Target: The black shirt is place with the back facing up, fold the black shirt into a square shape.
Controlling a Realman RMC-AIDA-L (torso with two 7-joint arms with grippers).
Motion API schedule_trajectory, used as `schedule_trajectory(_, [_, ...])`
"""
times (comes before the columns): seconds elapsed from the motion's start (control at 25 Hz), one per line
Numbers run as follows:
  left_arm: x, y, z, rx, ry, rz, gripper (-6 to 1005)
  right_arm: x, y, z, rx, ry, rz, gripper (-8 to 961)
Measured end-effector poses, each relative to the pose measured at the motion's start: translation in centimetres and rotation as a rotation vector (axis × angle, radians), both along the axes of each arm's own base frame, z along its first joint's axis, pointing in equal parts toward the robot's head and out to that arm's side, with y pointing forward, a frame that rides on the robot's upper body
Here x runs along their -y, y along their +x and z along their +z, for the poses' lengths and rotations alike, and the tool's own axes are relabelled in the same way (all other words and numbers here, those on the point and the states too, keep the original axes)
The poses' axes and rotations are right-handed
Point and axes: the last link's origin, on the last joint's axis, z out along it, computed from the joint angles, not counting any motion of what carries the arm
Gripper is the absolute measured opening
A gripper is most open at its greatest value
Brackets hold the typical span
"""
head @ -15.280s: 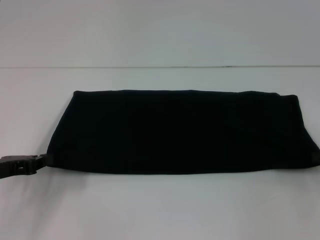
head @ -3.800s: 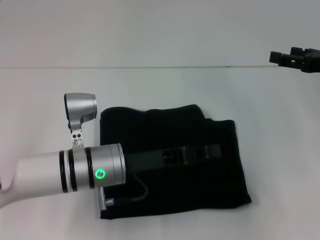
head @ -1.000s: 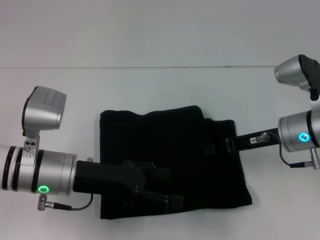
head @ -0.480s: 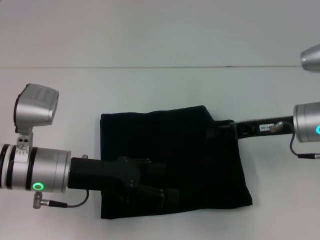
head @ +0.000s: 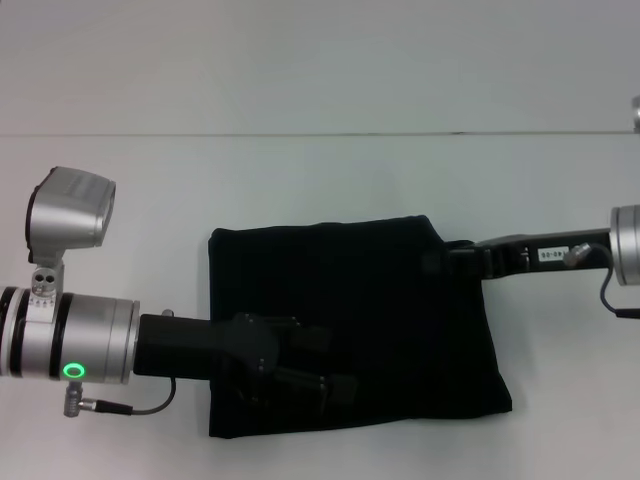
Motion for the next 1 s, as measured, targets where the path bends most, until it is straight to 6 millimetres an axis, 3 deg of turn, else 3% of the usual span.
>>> schedule_trajectory(0.4, [-1.1, 0.1, 0.4, 0.013, 0.047, 0.057, 948, 1.0, 3.1, -0.7, 0.055, -0.007, -0.094, 69])
schedule_trajectory(0.64, [-4.8, -1.6, 1.5, -0.005, 0.234, 0.322, 948, 1.7, 4.5, -1.3, 0.093, -0.023, -0.109, 92])
schedule_trajectory(0.8, [-7.0, -2.4, 1.6, -0.047, 0.306, 0.476, 949, 1.8, 5.6, -0.2, 0.103, -0.011, -0.142, 178])
schedule_trajectory(1.0, [-8.4, -2.9, 1.5, -0.085, 0.344, 0.591, 949, 1.4, 7.3, 3.1, 0.091, 0.061, -0.199, 285])
